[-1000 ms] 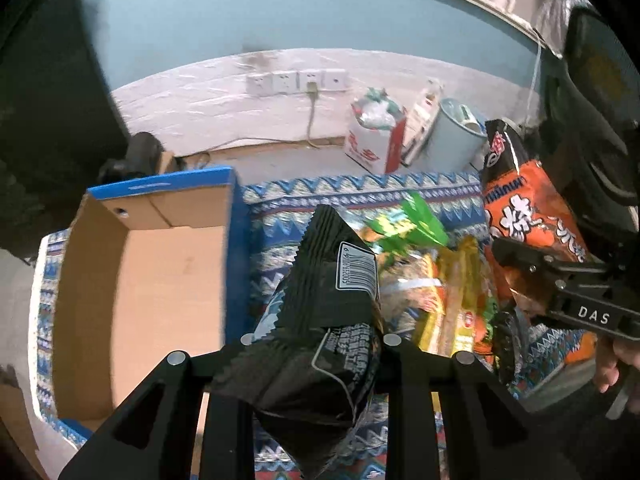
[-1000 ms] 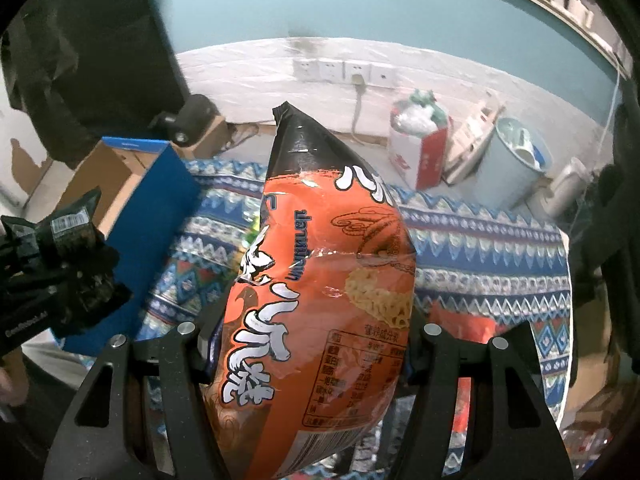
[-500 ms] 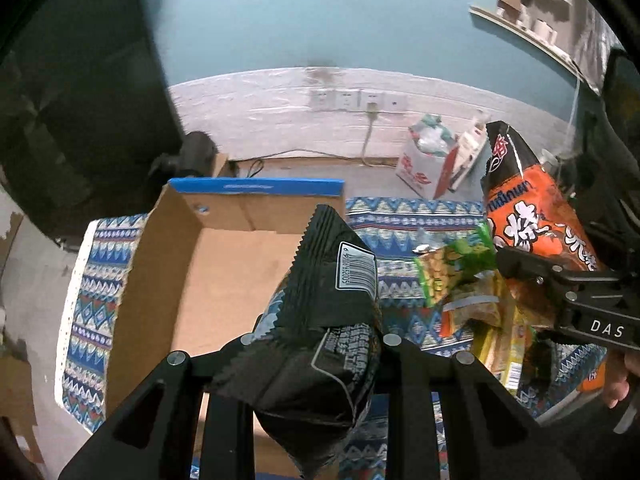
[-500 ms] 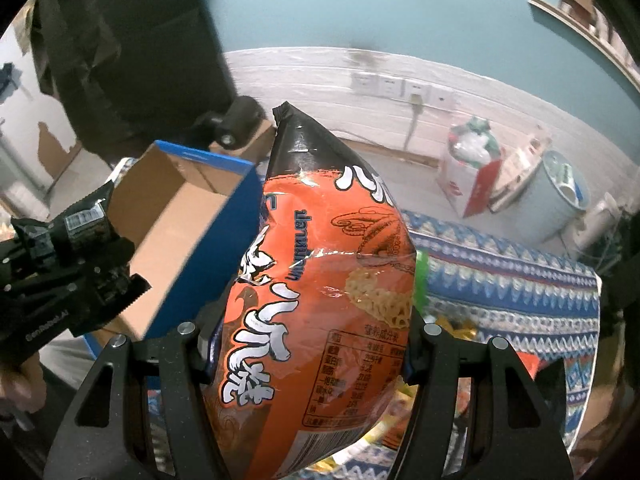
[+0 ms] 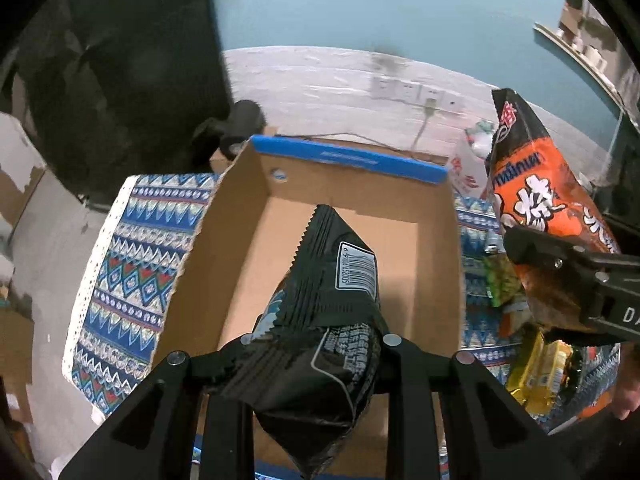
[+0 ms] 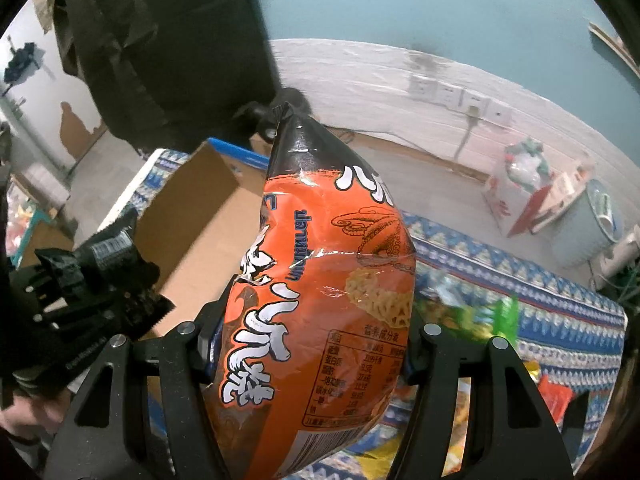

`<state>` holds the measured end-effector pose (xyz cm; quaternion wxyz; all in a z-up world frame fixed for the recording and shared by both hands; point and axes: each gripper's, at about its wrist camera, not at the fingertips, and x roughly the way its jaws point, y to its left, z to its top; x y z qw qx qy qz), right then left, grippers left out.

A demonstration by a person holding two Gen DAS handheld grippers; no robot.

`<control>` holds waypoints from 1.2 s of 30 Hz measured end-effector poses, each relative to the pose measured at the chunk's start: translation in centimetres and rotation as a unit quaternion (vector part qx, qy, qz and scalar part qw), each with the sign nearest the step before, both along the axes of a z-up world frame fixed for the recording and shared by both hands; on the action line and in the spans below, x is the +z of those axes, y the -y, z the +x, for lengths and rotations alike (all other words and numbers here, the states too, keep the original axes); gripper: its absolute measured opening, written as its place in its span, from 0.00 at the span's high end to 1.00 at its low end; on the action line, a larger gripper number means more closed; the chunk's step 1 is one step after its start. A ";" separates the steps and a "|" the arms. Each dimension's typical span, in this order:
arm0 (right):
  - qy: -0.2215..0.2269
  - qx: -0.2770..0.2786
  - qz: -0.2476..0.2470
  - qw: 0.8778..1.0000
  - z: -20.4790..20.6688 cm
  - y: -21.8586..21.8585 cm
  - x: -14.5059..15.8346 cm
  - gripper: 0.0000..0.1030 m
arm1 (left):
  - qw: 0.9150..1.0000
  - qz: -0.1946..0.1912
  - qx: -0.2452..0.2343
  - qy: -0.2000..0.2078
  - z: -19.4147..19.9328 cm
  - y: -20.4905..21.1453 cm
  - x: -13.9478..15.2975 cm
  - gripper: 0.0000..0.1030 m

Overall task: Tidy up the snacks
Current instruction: 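Carry the black bag into the box and open the left tool while the right tool carries the orange bag, then release the orange chip bag into the box with the right tool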

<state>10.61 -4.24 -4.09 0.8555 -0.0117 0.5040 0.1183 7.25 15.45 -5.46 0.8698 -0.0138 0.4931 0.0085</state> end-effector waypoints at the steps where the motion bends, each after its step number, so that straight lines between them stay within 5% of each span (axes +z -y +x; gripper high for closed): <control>1: -0.002 0.004 0.001 1.000 0.3 -0.5 -0.1 0.39 | 1.000 -0.001 0.005 -0.003 0.0 -0.6 -0.4 0.76; 15: -0.055 0.048 0.010 0.997 3.4 -7.0 -3.2 0.39 | 0.996 -0.015 0.056 -0.065 0.4 -5.3 -4.3 0.71; 22: -0.082 0.066 -0.006 0.994 3.9 -8.9 -5.5 0.39 | 0.995 0.009 0.081 -0.054 0.0 -6.4 -3.6 0.34; 30: -0.105 0.061 -0.011 0.993 4.6 -8.9 -7.2 0.38 | 0.994 0.011 0.091 -0.051 -0.2 -7.3 -2.6 0.33; 36: -0.095 0.052 -0.007 0.994 4.4 -8.2 -6.4 0.27 | 0.995 0.007 0.087 -0.043 -0.2 -6.9 -1.9 0.33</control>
